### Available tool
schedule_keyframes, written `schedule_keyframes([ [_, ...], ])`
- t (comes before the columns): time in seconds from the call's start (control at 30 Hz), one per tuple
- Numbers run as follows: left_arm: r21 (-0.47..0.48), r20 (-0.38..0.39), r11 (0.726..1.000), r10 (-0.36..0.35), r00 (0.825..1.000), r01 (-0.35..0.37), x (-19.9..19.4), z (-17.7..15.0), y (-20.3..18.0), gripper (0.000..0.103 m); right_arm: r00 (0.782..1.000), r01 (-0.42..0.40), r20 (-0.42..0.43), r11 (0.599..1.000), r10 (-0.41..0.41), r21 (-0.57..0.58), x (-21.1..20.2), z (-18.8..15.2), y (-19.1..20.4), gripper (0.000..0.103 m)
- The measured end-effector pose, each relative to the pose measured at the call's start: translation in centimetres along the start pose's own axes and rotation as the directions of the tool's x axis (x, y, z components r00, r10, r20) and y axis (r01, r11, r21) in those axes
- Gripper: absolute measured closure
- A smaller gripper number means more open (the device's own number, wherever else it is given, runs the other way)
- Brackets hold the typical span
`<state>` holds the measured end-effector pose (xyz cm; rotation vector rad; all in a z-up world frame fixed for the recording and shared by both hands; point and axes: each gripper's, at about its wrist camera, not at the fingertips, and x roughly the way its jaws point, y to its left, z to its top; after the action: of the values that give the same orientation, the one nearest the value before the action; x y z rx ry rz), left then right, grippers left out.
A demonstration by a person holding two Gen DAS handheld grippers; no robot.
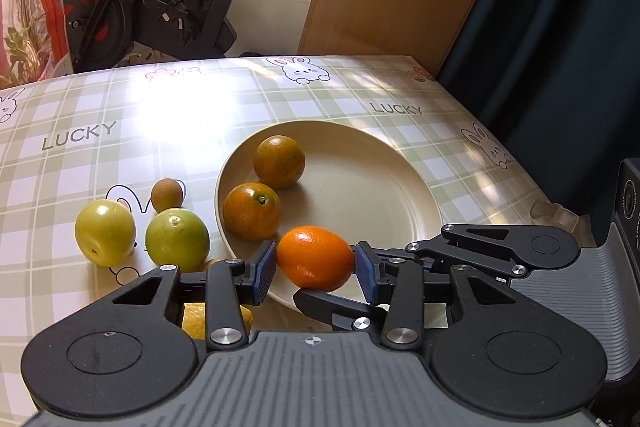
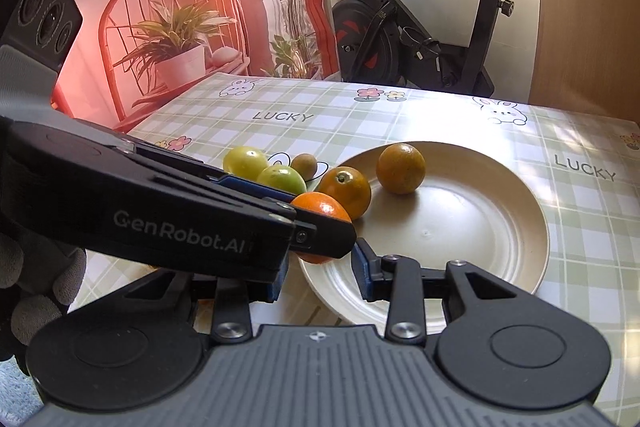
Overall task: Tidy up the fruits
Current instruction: 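Carry the tangerine onto the plate and open the left gripper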
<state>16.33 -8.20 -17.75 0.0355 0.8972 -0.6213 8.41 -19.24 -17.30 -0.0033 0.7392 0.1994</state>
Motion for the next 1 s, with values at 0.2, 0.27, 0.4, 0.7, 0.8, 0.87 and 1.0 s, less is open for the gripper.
schedule_keyframes([
  [0.2, -0.016, -0.031, 1.0, 0.026, 0.999, -0.027, 1.1, 0.4, 1.1, 0.058, 0.999, -0.005, -0.036, 1.0, 0.005, 0.003, 2.3, 0.3, -0.7, 0.066],
  [0.27, -0.021, -0.035, 0.999, 0.036, 0.999, -0.036, 1.5, 0.6, 1.3, 0.058, 0.999, -0.01, -0.044, 1.0, 0.01, 0.007, 2.9, 0.4, -0.9, 0.066],
  [0.4, -0.027, -0.041, 0.999, 0.046, 0.998, -0.047, 1.9, 0.8, 1.7, 0.058, 0.998, -0.026, -0.051, 0.999, 0.028, 0.034, 3.8, 0.8, -1.4, 0.066],
  [0.7, -0.029, -0.034, 0.997, 0.066, 0.997, -0.067, 2.5, 1.2, 1.9, 0.058, 0.998, -0.021, -0.055, 0.999, 0.023, 0.038, 5.1, 1.5, -1.7, 0.066],
  [0.8, -0.027, -0.021, 0.997, 0.071, 0.997, -0.071, 2.2, 1.1, 1.8, 0.058, 0.998, -0.015, -0.059, 0.999, 0.017, 0.043, 5.3, 1.5, -1.6, 0.066],
  [0.87, -0.029, -0.012, 0.997, 0.074, 0.997, -0.075, 2.0, 1.0, 1.7, 0.058, 0.998, -0.005, -0.062, 0.999, 0.007, 0.04, 5.2, 1.5, -1.5, 0.065],
  [1.0, -0.02, -0.002, 0.996, 0.082, 0.997, -0.082, 1.6, 0.9, 1.6, 0.058, 0.998, 0.003, -0.059, 0.999, 0.0, 0.036, 4.9, 1.4, -1.3, 0.065],
])
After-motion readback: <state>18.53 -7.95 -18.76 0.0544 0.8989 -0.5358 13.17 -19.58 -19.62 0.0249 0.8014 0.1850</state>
